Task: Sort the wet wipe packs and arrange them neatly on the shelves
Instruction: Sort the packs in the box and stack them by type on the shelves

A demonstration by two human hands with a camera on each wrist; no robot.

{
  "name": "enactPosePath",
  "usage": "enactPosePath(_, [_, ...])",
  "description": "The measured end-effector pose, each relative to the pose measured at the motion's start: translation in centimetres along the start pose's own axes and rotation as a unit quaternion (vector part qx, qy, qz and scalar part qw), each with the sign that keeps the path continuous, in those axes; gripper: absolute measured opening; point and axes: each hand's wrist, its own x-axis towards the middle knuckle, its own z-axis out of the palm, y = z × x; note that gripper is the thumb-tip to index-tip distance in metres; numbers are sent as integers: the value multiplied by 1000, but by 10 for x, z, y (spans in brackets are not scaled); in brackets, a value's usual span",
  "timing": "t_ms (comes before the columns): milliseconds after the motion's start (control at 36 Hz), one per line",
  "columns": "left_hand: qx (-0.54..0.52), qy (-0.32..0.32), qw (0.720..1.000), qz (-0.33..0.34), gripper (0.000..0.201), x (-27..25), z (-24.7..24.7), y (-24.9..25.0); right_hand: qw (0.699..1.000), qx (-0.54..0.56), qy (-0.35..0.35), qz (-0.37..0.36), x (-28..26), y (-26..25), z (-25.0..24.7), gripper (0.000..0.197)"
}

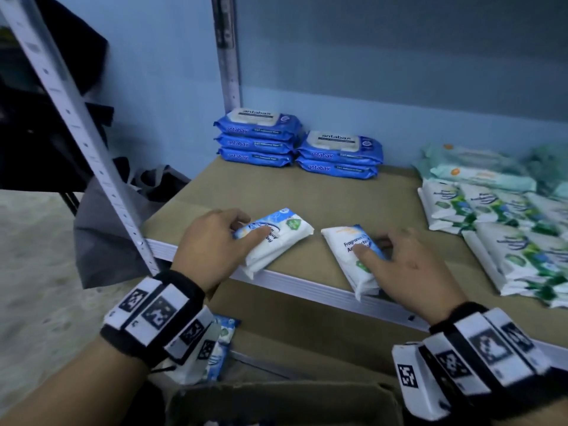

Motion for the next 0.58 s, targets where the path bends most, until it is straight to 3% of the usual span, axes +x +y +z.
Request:
enactPosePath(83, [-15,-55,998,-9,71,-7,-5,4,1000,26,-5,-8,-2,1,-4,54])
enactPosePath(222, [22,-100,994,38,100,-16,-6,-1,999,18,-33,-22,-13,-3,-5,63])
enactPosePath(389, [22,-108,993,45,96,-15,-15,-9,999,-3,-33,-43,-16,-5,-5,81])
enactPosePath(472, [30,-104,993,49,94,-13,-21,-14,998,-2,-38,-40,-16,-6,-6,78])
enactPosePath(583, [70,-50,996,38,90,-8,-29,-26,999,-3,-34,-39,-15,-6,-6,76])
